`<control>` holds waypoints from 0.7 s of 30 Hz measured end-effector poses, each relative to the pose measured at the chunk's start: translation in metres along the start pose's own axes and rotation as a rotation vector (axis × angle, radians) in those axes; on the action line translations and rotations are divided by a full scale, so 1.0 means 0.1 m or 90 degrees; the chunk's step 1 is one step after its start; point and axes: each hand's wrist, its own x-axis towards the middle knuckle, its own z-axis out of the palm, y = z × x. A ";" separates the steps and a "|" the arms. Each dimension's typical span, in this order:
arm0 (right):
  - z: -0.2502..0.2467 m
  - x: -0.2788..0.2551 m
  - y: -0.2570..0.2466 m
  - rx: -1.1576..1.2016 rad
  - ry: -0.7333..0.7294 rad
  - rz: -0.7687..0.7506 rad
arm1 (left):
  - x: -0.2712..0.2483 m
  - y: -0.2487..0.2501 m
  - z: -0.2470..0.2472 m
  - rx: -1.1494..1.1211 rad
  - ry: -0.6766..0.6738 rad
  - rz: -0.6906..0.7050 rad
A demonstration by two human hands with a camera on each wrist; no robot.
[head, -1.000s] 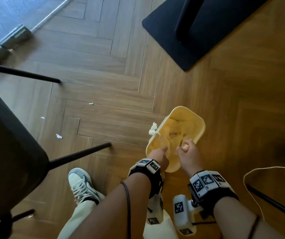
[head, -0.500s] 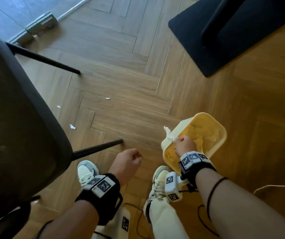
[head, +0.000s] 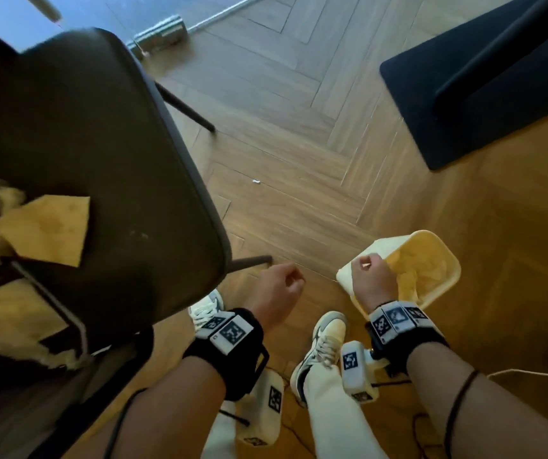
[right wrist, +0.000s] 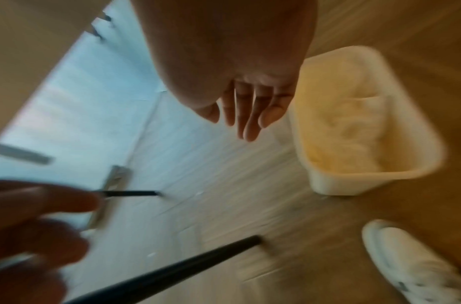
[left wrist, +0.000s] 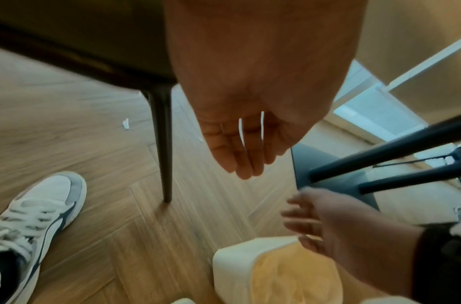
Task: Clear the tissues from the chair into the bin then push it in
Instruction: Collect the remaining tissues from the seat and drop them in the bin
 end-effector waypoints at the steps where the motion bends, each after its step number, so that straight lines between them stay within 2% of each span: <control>1: 0.06 -0.13 -0.29 0.005 -0.031 -0.065 | -0.10 0.03 -0.17 -0.012 0.013 -0.006; 4: 0.26 -0.61 -1.18 0.001 -0.142 -0.231 | -0.39 0.02 -0.88 -0.007 0.084 -0.012; 6: 0.49 -1.00 -1.80 -0.028 -0.201 -0.328 | -0.59 -0.15 -1.49 0.033 0.185 -0.033; 9: 0.71 -1.35 -2.28 -0.063 -0.198 -0.436 | -0.68 -0.38 -2.09 0.188 0.375 -0.108; 10: 0.81 -1.45 -2.42 -0.075 -0.200 -0.459 | -0.69 -0.53 -2.30 0.222 0.411 -0.148; 12: 1.00 -1.59 -2.66 -0.105 -0.223 -0.485 | -0.65 -0.83 -2.68 0.250 0.417 -0.231; 15: 1.23 -1.69 -2.89 -0.155 -0.245 -0.498 | -0.52 -1.20 -3.11 0.208 0.361 -0.303; 18: 1.38 -1.73 -3.06 -0.212 -0.231 -0.543 | -0.42 -1.35 -3.27 0.160 0.303 -0.292; 21: 1.48 -1.76 -3.27 -0.244 -0.226 -0.564 | -0.41 -1.36 -3.21 0.165 0.327 -0.253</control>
